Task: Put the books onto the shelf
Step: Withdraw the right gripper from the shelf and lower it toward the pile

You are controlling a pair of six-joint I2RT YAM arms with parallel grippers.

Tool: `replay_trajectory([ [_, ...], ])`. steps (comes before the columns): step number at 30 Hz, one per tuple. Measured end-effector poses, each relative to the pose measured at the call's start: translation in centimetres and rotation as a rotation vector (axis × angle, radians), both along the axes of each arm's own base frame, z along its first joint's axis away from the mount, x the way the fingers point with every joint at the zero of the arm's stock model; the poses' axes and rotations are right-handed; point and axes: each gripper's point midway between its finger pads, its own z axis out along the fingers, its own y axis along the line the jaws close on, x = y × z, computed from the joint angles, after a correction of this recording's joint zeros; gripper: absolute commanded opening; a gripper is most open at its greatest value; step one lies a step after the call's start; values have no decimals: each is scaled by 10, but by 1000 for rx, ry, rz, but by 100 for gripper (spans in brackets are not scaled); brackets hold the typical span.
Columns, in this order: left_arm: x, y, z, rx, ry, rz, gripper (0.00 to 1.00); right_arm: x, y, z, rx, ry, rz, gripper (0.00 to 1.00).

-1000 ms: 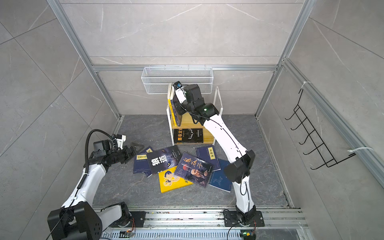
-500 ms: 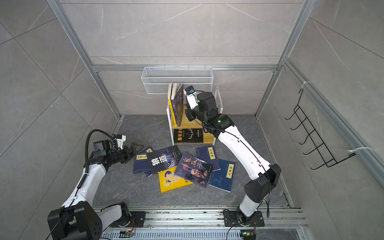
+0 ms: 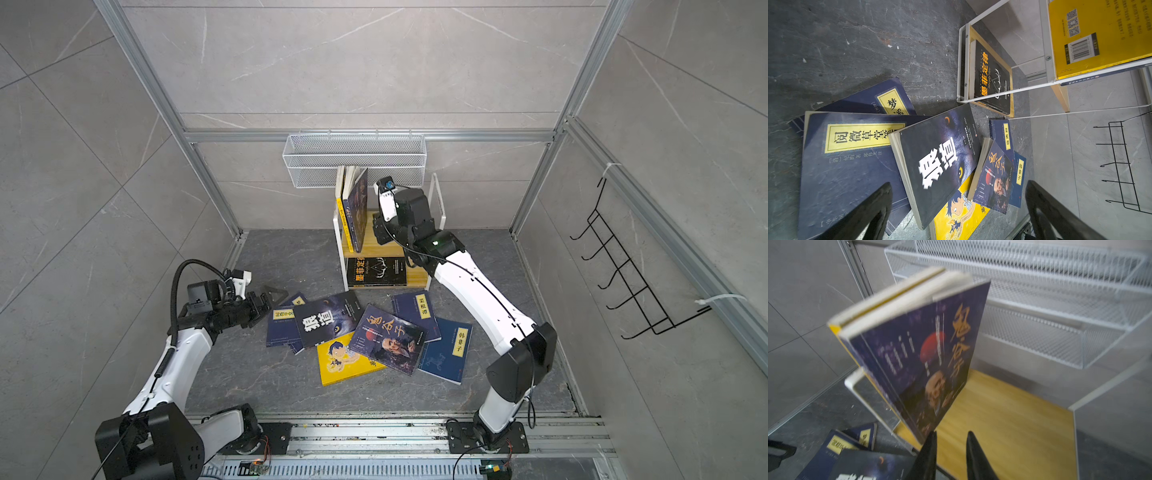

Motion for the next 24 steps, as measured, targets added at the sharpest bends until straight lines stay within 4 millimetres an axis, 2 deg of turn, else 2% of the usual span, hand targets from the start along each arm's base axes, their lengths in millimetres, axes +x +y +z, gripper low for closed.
replay_trajectory([
  [2,-1,0,-8,-10,26,10,99,-17,-7,-22,7,52,1,40],
  [6,-5,-1,-33,-32,104,30,98,-52,-18,-53,28,119,4,50],
  [11,-12,-15,-59,-51,192,12,97,-96,-26,-89,69,186,11,58],
  [15,-17,-34,-71,-56,237,-39,91,-124,-35,-135,88,276,-25,63],
  [18,-21,-51,-76,-47,254,-93,90,-143,-53,-179,104,374,-95,66],
  [20,-27,-68,-76,-28,243,-160,90,-158,-68,-207,124,438,-152,67],
  [24,-33,-105,-66,15,206,-316,90,-185,-90,-246,186,535,-242,67],
])
